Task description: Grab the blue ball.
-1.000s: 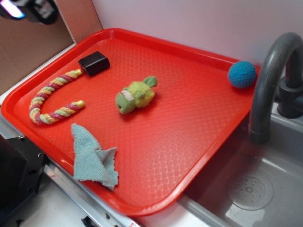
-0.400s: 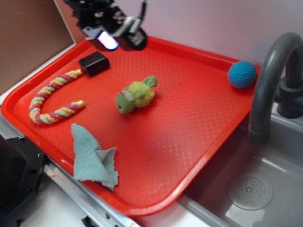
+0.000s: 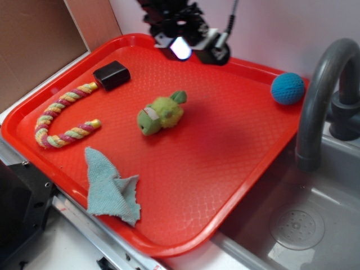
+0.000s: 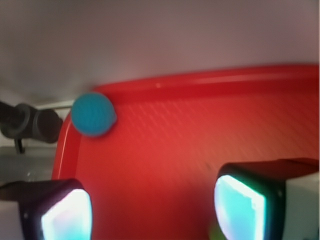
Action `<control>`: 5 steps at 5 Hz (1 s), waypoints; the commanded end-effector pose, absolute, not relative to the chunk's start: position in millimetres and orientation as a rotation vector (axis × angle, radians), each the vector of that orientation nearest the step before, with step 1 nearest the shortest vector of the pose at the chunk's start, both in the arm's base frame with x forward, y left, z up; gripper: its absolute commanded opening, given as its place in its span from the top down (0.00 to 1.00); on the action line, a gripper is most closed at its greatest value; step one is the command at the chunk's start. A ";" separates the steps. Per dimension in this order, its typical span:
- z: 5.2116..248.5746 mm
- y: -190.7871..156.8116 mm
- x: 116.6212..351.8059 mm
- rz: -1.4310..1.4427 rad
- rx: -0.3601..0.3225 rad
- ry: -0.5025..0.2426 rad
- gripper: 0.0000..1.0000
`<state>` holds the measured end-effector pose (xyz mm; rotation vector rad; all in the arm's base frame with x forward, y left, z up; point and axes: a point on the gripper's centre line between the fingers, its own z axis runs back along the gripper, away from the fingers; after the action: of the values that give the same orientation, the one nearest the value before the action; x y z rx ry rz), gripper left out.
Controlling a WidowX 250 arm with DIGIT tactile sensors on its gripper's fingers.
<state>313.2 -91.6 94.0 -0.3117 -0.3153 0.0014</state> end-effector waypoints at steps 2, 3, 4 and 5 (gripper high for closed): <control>78.7 -141.8 357.5 -0.175 -0.346 -0.324 0.00; 65.1 -146.5 366.7 -0.194 -0.344 -0.307 0.00; 56.8 -151.6 375.0 -0.232 -0.345 -0.284 0.00; 47.9 -151.2 381.0 -0.330 -0.444 -0.245 0.00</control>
<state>367.8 -152.6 32.2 -0.4545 -0.1729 -0.3089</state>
